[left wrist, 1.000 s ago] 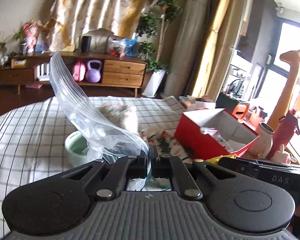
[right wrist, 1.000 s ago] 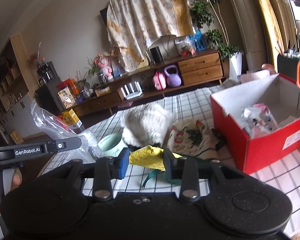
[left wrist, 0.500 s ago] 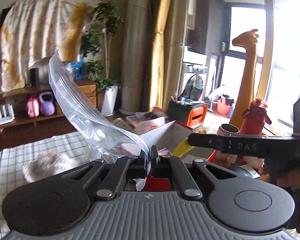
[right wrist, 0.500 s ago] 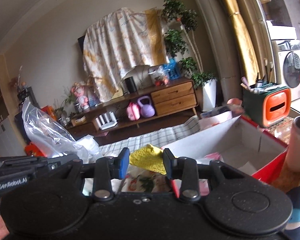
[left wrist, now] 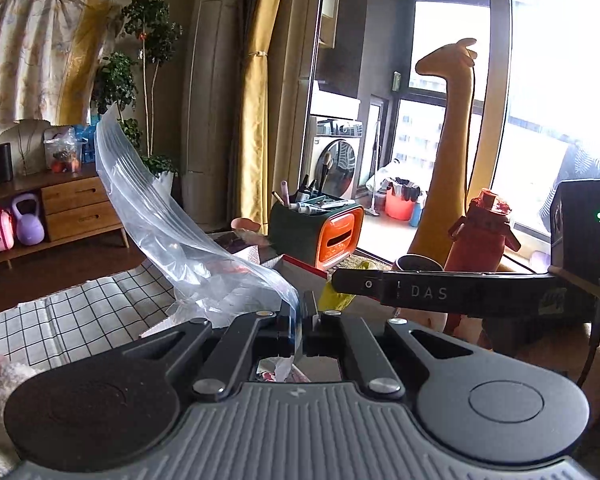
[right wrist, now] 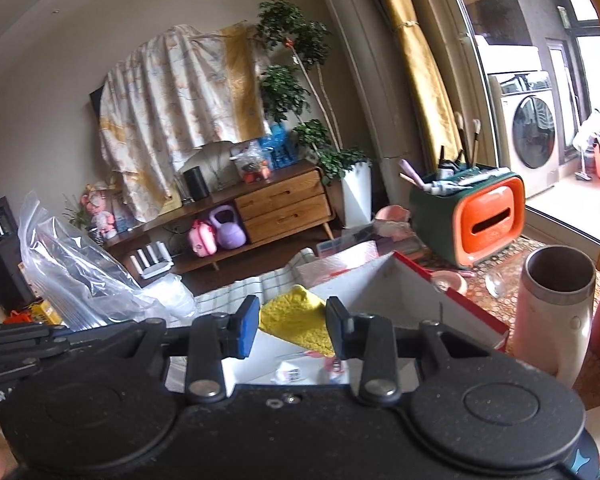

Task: Organize soft objects
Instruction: 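Carry the plastic bag and yellow cloth over the red box with both tools, then open both tools to drop the plastic bag and yellow cloth into the box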

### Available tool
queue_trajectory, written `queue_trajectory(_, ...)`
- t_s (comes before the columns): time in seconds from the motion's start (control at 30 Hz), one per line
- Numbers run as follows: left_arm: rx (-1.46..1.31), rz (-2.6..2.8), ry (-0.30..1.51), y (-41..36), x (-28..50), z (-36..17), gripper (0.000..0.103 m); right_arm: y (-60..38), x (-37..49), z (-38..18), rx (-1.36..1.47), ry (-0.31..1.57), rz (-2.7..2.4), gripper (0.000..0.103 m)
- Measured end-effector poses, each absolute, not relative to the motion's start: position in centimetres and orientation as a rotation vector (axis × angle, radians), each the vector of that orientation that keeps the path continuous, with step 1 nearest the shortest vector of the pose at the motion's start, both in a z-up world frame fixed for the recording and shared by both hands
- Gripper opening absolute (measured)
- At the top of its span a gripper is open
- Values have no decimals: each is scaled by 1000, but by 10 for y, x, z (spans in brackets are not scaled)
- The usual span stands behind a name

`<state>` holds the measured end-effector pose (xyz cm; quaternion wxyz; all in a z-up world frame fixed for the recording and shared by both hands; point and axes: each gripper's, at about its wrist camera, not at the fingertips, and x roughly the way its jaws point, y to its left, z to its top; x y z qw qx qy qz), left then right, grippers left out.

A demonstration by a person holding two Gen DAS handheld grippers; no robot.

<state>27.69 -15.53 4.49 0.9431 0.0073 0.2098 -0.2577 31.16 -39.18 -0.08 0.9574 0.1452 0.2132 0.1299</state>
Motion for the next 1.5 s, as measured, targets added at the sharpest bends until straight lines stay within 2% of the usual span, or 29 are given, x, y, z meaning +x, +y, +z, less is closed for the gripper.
queue_trajectory(0.47,-36,-619,514,-208,350,-4,3,-410,376,-47,302,505,169,35)
queue_trajectory(0.73,-105,-597,605,-212,383,-38,3,-417,398,-76,314,581,142,35)
queue_trajectory(1.07,-113,-585,711,-207,392,-64,3,-410,398,-88,241,659,148,35)
queue_trajectory(1.27,-91,-546,833,-207,393,-82,3,-407,396,-86,214,704,146,36)
queue_trajectory(1.5,-84,-537,867,-201,384,-83,3,-412,390,-80,234,711,147,36)
